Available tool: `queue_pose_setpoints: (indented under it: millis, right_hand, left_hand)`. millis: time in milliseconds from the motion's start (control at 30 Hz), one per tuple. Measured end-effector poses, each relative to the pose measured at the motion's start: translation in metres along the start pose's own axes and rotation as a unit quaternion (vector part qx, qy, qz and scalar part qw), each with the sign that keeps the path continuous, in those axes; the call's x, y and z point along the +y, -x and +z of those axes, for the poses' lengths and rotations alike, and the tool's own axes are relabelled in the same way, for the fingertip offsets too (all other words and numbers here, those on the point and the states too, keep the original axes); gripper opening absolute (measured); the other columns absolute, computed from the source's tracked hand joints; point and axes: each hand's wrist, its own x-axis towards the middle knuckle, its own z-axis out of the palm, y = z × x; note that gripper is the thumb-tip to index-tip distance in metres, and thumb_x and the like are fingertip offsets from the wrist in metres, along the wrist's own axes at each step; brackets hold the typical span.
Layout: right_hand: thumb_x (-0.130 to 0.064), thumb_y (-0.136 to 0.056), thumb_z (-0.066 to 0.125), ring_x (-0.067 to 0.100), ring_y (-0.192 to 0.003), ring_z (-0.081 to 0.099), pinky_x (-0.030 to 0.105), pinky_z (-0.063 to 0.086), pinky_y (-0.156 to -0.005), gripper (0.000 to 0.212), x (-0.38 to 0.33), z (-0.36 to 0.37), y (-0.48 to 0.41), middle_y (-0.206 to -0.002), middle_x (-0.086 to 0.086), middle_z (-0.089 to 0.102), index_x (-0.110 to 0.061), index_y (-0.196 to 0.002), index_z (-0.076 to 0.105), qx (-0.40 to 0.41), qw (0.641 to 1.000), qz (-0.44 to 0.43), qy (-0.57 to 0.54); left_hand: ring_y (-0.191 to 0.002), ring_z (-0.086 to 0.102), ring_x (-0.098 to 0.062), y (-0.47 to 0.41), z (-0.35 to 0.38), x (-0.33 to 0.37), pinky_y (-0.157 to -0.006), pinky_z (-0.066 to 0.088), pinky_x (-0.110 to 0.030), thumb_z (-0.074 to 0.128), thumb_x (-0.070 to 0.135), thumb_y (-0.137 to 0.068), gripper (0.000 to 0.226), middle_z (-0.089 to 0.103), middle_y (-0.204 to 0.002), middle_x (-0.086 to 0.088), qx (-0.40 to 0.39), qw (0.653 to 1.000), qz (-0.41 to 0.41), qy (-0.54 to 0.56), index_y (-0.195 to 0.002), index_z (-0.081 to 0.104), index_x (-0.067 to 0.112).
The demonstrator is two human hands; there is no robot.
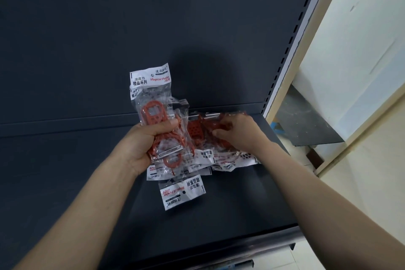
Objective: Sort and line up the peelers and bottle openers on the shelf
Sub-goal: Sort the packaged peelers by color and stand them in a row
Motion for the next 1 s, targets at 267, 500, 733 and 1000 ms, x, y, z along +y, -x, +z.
queue_pose_setpoints:
  millis: [267,500,733,1000]
  right_hand:
    - [-0.030,-0.086,0.062,0.021,-0.067,0.053,0.027,0.040,-0.063,0.029,-0.004,0.008,-0.006,-0.095,0.012,0.058,-0.009,-0.105,0.066,0.017,0.999,0.004,0.043]
    - [-0.039,-0.092,0.054,0.033,-0.107,0.048,0.038,0.041,-0.091,0.037,-0.015,0.009,-0.007,-0.116,0.015,0.051,-0.009,-0.111,0.064,0.045,0.995,0.018,0.092]
    - [-0.035,-0.090,0.059,-0.002,-0.069,0.065,0.014,0.051,-0.064,0.023,-0.055,-0.007,0.007,-0.077,-0.013,0.071,-0.020,-0.104,0.070,-0.069,0.949,-0.028,-0.307]
    - [-0.009,-0.087,0.064,0.020,-0.075,0.066,0.034,0.053,-0.072,0.017,-0.063,-0.002,0.010,-0.084,0.009,0.071,-0.012,-0.103,0.065,-0.197,0.859,0.017,-0.473]
  left_hand:
    - [-0.073,0.072,-0.026,0.002,-0.001,0.002,-0.055,0.057,-0.033,0.075,0.011,-0.059,0.026,0.073,-0.087,-0.015,0.003,1.000,0.006,-0.001,-0.084,0.070,0.006]
    - [-0.078,0.072,-0.027,0.006,-0.007,0.004,-0.057,0.057,-0.032,0.075,0.012,-0.060,0.029,0.073,-0.092,-0.015,-0.004,1.000,0.006,-0.011,-0.088,0.070,0.007]
    - [-0.088,0.070,-0.032,0.008,-0.004,0.004,-0.064,0.058,-0.038,0.071,0.006,-0.067,0.035,0.071,-0.100,-0.019,-0.047,0.998,-0.024,0.014,-0.101,0.067,0.003]
    - [-0.094,0.067,-0.035,0.014,-0.011,0.002,-0.074,0.058,-0.043,0.067,0.006,-0.071,0.030,0.068,-0.105,-0.022,-0.073,0.996,-0.045,0.034,-0.100,0.068,-0.001]
